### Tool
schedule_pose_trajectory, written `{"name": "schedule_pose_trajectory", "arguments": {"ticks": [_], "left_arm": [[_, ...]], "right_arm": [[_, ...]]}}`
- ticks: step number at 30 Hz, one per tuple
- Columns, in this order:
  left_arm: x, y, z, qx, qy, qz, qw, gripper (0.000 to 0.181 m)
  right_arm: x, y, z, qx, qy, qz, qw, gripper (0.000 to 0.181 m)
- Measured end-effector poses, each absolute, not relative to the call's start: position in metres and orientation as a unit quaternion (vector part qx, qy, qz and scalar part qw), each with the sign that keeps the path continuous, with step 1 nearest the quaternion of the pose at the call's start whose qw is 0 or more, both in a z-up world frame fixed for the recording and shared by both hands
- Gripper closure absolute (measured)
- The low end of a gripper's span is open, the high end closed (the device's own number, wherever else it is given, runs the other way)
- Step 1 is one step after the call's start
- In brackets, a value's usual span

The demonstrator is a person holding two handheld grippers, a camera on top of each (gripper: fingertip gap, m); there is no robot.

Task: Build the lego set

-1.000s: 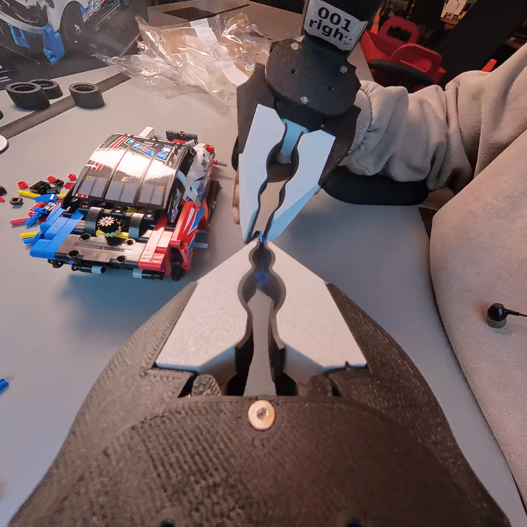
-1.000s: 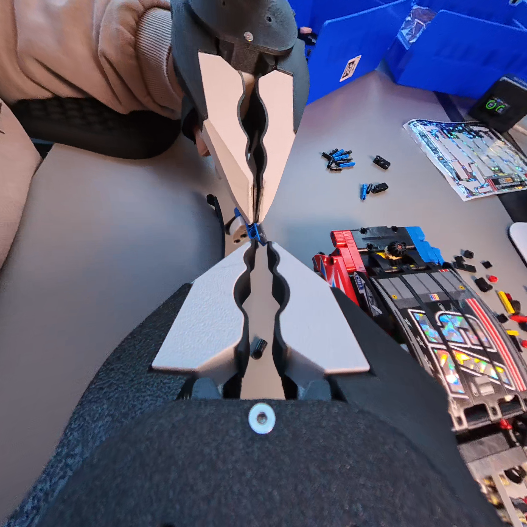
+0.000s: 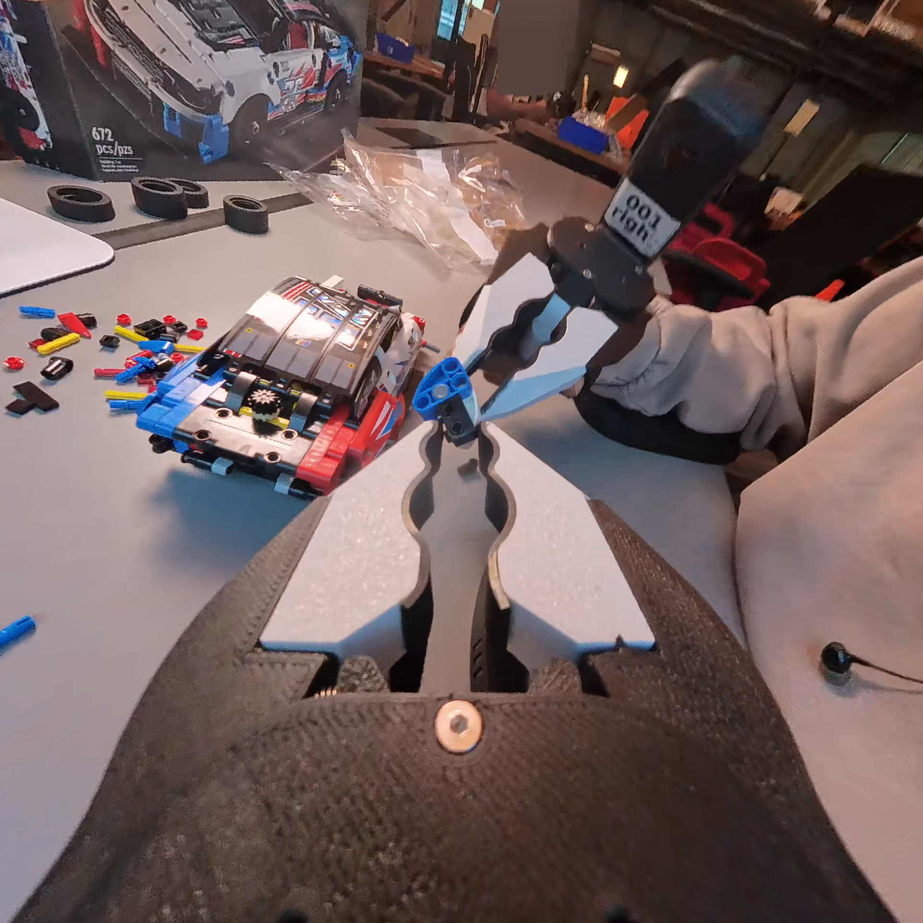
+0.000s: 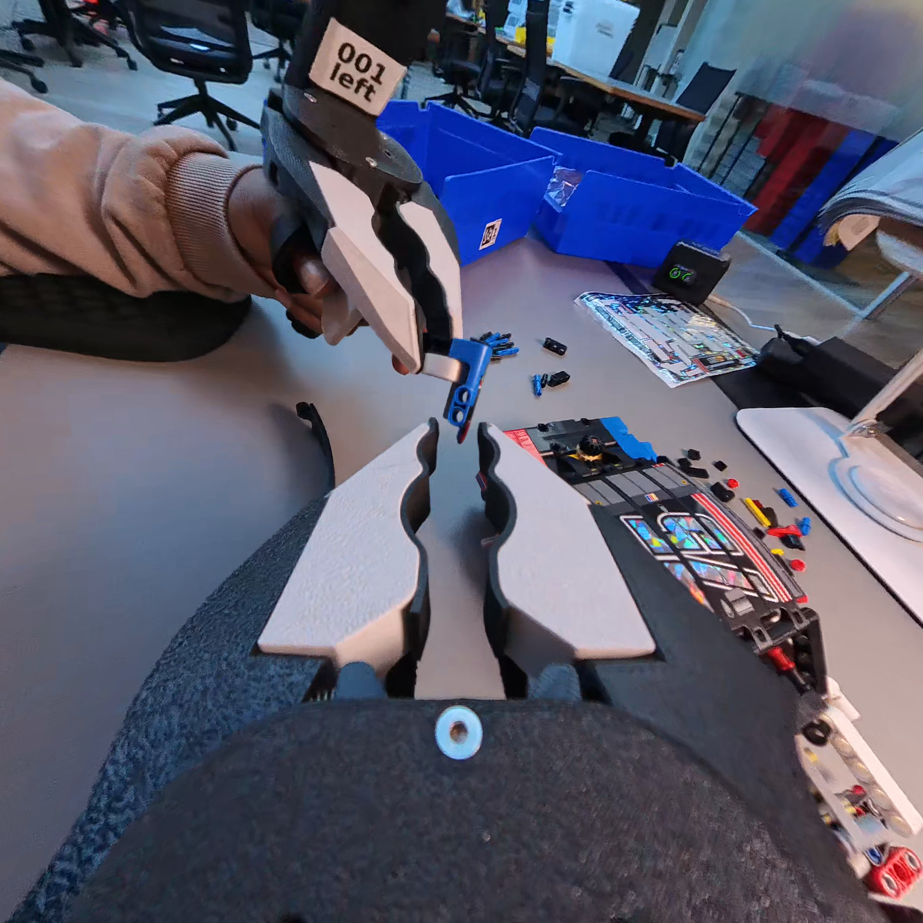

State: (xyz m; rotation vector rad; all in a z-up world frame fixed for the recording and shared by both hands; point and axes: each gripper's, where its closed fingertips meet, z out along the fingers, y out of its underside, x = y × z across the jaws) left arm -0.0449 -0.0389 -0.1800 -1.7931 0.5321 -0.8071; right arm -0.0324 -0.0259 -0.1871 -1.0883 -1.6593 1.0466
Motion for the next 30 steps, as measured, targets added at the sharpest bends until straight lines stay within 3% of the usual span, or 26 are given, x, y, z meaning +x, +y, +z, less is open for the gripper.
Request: {"name": "schedule_pose_trajectory", "arguments": {"ticks": [9,19,23,27,30], "left_arm": [[-0.018,-0.044,-0.213,-0.77,0.345,-0.198,0.499,0.171],[-0.014,-0.047,-0.214,-0.763,0.347,-0.217,0.5,0.17],[-0.018,-0.053,-0.214,-0.761,0.354,-0.237,0.489,0.151],[-0.028,-0.065,-0.235,-0.785,0.377,-0.247,0.424,0.138],[-0.031,-0.078,-0.261,-0.803,0.411,-0.238,0.361,0.151]], "right_arm": [[-0.02,-0.038,-0.205,-0.461,-0.705,0.422,0.335,0.163],[-0.017,-0.04,-0.214,-0.479,-0.686,0.474,0.276,0.166],[-0.015,-0.035,-0.213,-0.486,-0.671,0.495,0.261,0.166],[-0.013,-0.032,-0.21,-0.488,-0.663,0.507,0.256,0.167],[-0.013,-0.033,-0.209,-0.492,-0.661,0.507,0.253,0.166]]}}
